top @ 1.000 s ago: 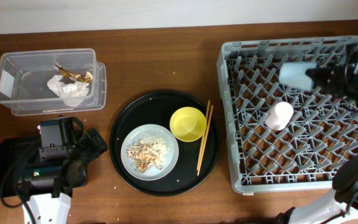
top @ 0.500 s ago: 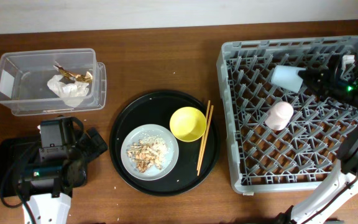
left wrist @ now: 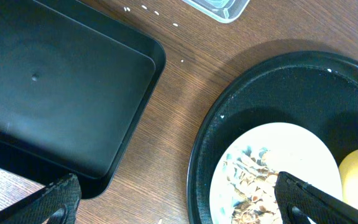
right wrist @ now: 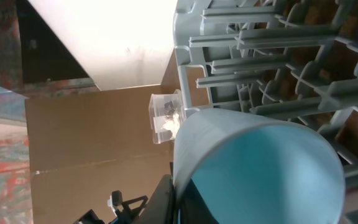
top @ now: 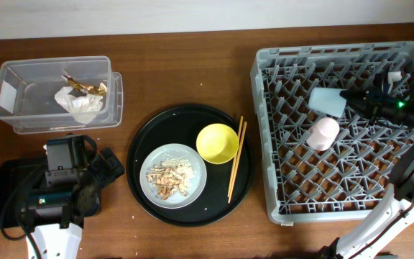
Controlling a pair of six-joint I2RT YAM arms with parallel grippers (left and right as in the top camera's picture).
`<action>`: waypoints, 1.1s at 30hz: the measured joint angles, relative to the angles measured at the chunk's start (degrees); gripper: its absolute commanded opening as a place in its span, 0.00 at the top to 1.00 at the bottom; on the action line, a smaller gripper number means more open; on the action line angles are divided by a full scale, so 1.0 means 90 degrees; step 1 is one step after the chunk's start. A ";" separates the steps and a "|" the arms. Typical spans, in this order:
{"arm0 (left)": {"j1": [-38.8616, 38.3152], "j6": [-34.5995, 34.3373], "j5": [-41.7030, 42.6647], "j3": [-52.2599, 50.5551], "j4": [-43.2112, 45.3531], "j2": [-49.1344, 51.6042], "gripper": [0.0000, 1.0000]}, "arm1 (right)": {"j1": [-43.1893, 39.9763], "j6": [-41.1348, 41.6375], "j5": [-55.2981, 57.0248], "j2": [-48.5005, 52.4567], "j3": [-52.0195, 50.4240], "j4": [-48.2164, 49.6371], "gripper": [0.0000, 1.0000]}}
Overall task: Sort waste into correct bins and load items into the dishwasher rack
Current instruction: 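Carry the blue cup to the rack and set it beside the pink cup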
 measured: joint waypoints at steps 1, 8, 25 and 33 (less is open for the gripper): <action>0.0000 0.0000 0.0000 0.0000 0.0000 0.0000 0.01 | -0.0005 0.0032 0.0119 0.0000 0.0005 -0.0032 0.86; 0.0000 -0.0002 0.0002 0.0000 0.0000 0.0000 0.01 | -0.0330 0.0874 0.1965 -0.0566 0.0121 -0.0058 0.82; 0.0000 -0.0002 0.0002 0.0002 0.0000 0.0000 0.01 | 0.1727 0.2030 0.5763 -0.2477 0.0129 0.1030 0.96; -0.0002 0.0000 0.0002 0.0002 -0.0002 0.0000 0.01 | 0.2074 0.2759 0.7567 -0.1418 0.0163 0.1037 0.96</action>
